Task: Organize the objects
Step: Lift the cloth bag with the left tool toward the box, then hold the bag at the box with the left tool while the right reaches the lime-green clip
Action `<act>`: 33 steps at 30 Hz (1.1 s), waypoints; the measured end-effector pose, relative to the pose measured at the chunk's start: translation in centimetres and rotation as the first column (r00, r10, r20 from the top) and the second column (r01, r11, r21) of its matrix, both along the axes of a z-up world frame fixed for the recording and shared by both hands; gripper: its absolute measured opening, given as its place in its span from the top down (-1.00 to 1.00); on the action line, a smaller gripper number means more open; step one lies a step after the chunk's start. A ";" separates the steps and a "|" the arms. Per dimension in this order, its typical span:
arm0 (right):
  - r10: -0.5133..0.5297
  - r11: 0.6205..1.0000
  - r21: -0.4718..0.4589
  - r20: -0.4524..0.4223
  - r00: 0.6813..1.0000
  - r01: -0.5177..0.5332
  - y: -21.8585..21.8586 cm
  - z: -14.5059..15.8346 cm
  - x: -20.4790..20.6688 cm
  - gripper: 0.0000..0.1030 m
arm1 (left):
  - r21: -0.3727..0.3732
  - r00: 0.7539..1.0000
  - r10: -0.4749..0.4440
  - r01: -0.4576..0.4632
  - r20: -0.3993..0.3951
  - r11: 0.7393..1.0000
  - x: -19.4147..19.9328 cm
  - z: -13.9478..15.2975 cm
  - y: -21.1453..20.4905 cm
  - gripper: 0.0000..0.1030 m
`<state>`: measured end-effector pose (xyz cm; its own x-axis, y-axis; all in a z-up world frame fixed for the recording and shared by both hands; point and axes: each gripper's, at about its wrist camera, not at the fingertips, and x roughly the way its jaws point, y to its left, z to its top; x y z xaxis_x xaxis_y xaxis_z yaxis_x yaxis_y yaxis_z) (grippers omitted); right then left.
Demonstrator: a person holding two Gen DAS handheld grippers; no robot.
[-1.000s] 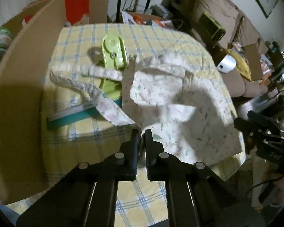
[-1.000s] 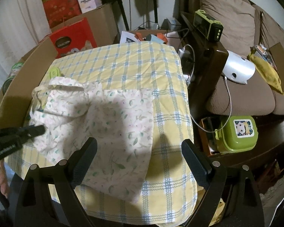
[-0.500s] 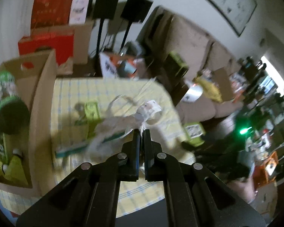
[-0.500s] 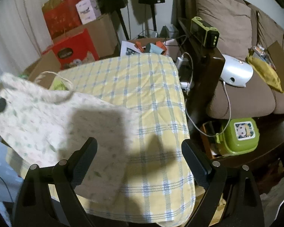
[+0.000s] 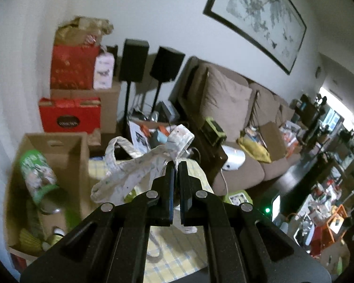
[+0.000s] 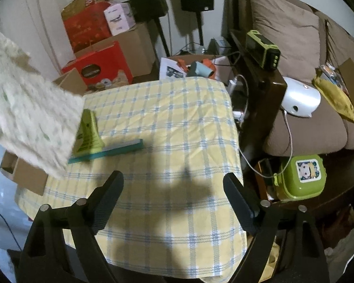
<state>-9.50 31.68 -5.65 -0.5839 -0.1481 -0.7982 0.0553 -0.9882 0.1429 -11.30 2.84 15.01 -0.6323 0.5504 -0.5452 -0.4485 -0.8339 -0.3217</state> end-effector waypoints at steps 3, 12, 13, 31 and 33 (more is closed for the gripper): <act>0.042 0.999 0.005 0.011 0.999 -0.042 -1.3 0.3 -1.1 -0.43 | 0.007 1.000 0.024 -0.024 -0.015 1.000 0.3 0.6 -1.4 0.94; 0.169 0.986 -0.015 0.018 0.985 -0.169 -6.8 1.0 -5.0 0.07 | 0.031 0.992 0.108 -0.106 -0.059 0.994 1.2 2.1 -6.1 0.94; 0.184 0.983 -0.010 0.015 0.983 -0.184 -7.8 1.1 -5.6 0.08 | 0.033 0.990 0.123 -0.121 -0.064 0.992 1.2 2.2 -6.9 0.94; 0.317 0.948 0.006 0.083 0.945 -0.319 -19.2 -0.6 -16.1 0.12 | 0.063 0.963 0.267 -0.264 -0.040 0.963 0.7 1.2 -16.1 0.94; 0.321 0.946 0.018 0.103 0.942 -0.324 -20.1 -1.4 -16.7 0.12 | 0.066 0.962 0.271 -0.268 -0.036 0.961 0.5 1.0 -16.4 0.94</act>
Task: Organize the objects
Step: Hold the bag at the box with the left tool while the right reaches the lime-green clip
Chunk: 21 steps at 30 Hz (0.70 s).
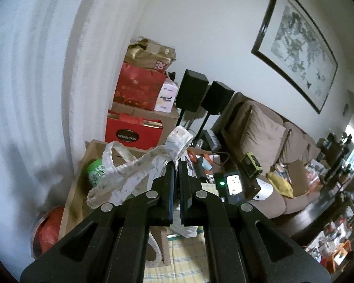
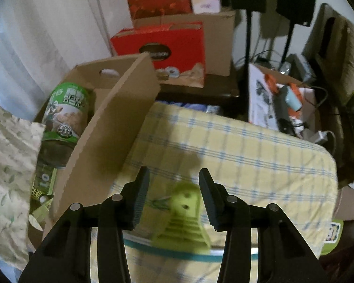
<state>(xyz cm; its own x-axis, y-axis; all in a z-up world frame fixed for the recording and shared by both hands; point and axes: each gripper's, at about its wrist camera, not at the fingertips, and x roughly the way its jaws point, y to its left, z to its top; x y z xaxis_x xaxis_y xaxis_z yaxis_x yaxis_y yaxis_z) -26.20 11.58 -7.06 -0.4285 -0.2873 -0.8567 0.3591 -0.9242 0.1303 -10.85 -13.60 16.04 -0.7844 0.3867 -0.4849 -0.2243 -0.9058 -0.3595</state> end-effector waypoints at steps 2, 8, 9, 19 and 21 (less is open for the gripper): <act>0.011 0.999 0.041 0.014 1.000 -0.012 -1.0 -1.0 -0.8 0.12 | 0.001 1.000 0.002 -0.002 0.004 1.000 -0.1 -0.3 -0.3 0.94; 0.028 0.988 0.148 0.035 0.999 -0.033 -1.5 -2.7 -1.9 0.25 | 0.016 1.000 0.000 0.000 0.018 1.000 -0.4 -1.0 -0.9 0.94; 0.030 0.986 0.165 0.036 0.999 -0.035 -1.3 -2.9 -2.0 0.28 | 0.018 1.000 -0.001 0.001 0.021 1.000 -0.5 -1.1 -0.9 0.94; 0.015 0.966 0.258 0.063 0.998 -0.031 2.3 -3.6 -0.4 0.38 | 0.025 0.999 -0.018 0.017 0.036 1.000 -0.9 -1.7 -0.5 0.94; -0.001 0.964 0.267 0.069 0.998 -0.017 3.7 -3.7 0.1 0.38 | 0.025 0.999 -0.021 0.020 0.035 0.999 -1.0 -1.6 -0.4 0.94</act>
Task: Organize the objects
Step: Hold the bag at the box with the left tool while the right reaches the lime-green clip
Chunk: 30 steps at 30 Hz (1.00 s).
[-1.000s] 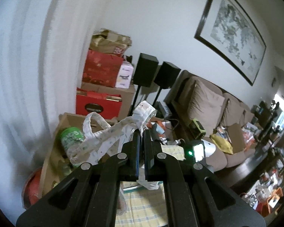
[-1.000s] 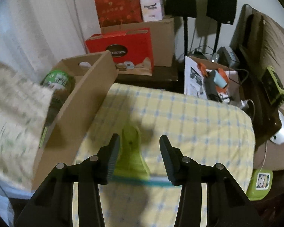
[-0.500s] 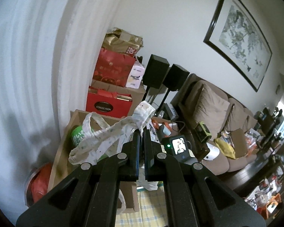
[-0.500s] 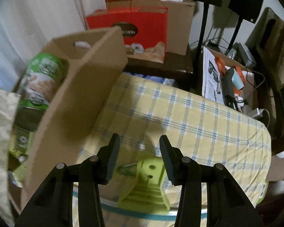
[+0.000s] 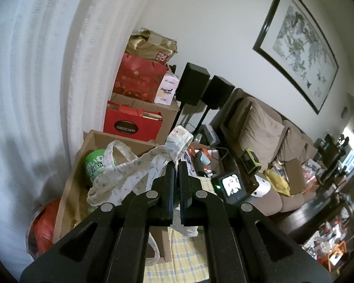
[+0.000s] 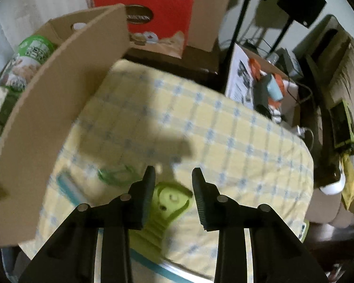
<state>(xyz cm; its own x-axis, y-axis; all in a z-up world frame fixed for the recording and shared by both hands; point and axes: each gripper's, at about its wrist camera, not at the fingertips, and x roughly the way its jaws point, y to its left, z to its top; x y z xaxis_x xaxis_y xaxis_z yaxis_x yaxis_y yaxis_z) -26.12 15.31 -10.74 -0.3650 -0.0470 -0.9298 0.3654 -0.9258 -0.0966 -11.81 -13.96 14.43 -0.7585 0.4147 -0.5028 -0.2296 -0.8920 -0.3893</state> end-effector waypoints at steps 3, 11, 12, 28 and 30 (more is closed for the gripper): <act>-0.022 0.999 -0.046 -0.008 1.000 0.021 1.0 0.8 0.3 0.38 | 0.003 1.000 -0.004 0.004 0.002 1.000 -0.1 -0.1 0.3 0.94; 0.061 0.993 -0.097 -0.008 0.998 -0.061 -3.5 1.1 0.5 0.04 | 0.001 1.000 -0.009 0.009 0.009 1.000 -0.1 -0.3 0.8 0.94; 0.063 0.994 -0.092 0.006 0.998 -0.062 -4.2 0.5 0.4 0.04 | 0.000 1.000 -0.009 0.009 0.011 1.000 -0.1 -0.3 0.9 0.94; 0.048 0.996 -0.081 0.075 0.996 -0.042 -6.7 -3.1 0.3 0.02 | 0.020 0.999 -0.017 0.017 0.028 1.000 -0.6 -1.0 0.5 0.94; 0.051 0.996 -0.075 0.071 0.996 -0.046 -6.9 -3.2 0.5 -0.07 | 0.021 0.999 -0.017 0.016 0.030 1.000 -0.7 -1.0 0.4 0.94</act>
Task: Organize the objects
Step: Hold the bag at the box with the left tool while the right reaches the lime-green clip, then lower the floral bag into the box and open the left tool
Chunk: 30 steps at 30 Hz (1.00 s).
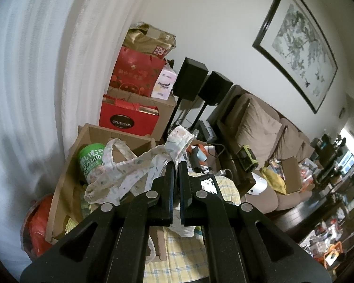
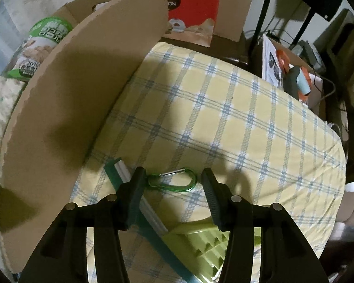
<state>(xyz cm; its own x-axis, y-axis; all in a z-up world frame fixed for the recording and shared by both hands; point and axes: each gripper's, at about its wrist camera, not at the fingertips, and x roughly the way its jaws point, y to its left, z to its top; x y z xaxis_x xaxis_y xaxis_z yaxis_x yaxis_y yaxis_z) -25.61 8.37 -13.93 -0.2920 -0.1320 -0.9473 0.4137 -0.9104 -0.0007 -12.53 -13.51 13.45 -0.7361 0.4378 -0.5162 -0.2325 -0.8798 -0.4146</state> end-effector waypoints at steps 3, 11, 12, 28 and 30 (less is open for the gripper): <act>0.015 1.000 0.024 -0.021 1.000 -0.014 -0.4 -0.1 0.2 -0.08 | -0.001 1.000 0.000 0.000 -0.001 1.000 0.0 0.0 0.0 0.94; -0.005 1.000 0.004 -0.013 1.000 0.005 0.4 0.1 0.2 0.12 | -0.004 1.000 0.000 0.000 -0.001 1.000 0.0 0.0 0.1 0.94; -0.009 1.000 0.002 -0.016 1.000 0.009 0.4 0.3 0.2 0.12 | -0.004 1.000 0.001 -0.001 -0.002 1.000 0.0 0.0 0.1 0.94; 0.025 0.993 -0.106 -0.169 0.985 -0.044 0.0 11.8 2.8 0.12 | -0.048 0.995 0.082 -0.085 -0.059 0.995 0.7 2.2 -1.8 0.94; 0.042 0.991 -0.121 -0.180 0.983 -0.064 -0.7 13.1 3.5 0.12 | -0.076 0.992 0.114 -0.119 -0.059 0.990 0.6 2.1 -2.4 0.94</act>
<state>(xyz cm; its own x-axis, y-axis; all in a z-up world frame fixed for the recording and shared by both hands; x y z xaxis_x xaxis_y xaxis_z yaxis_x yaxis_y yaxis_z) -22.10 7.65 -0.86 -0.4423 -0.2666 -0.8564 0.4652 -0.8845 0.0351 -11.94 -15.91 15.54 -0.8074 0.3067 -0.5041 -0.1467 -0.9318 -0.3320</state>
